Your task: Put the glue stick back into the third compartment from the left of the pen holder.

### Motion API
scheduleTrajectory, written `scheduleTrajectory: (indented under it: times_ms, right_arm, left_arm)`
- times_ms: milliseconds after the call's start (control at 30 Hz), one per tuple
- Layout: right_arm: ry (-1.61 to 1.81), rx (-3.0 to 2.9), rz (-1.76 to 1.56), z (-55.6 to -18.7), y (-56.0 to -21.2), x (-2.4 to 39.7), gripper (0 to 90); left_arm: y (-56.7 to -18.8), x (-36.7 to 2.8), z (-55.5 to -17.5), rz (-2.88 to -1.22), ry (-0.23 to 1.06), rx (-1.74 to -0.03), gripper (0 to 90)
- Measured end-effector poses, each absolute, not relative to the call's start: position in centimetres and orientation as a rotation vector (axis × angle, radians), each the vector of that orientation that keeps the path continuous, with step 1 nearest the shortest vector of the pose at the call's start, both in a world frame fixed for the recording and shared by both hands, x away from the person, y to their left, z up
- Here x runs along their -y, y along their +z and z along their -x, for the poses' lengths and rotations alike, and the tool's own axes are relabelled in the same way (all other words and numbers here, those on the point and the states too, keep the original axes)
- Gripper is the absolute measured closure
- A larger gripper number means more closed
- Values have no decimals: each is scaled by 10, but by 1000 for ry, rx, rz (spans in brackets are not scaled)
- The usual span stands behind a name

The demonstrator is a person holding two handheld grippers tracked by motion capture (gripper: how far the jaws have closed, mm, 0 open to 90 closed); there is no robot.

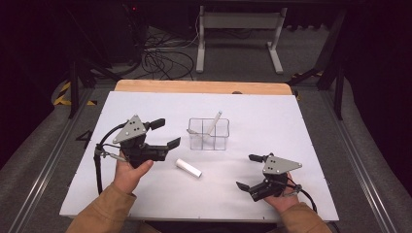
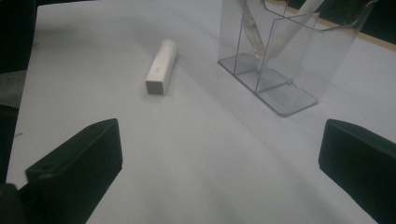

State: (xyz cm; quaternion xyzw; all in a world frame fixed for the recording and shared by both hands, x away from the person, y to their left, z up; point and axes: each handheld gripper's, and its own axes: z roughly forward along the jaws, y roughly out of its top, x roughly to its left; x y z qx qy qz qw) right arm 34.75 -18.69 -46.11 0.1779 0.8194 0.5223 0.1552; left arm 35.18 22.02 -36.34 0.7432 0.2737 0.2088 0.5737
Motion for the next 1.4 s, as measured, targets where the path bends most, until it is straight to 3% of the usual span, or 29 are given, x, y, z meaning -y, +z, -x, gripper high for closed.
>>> scheduleTrajectory:
  times_ms: [1400]
  right_arm:
    - [1484,-2407,-442,-349,-427,145,13]
  left_arm:
    - [-415,-264,-299,-1803,500,-726,139]
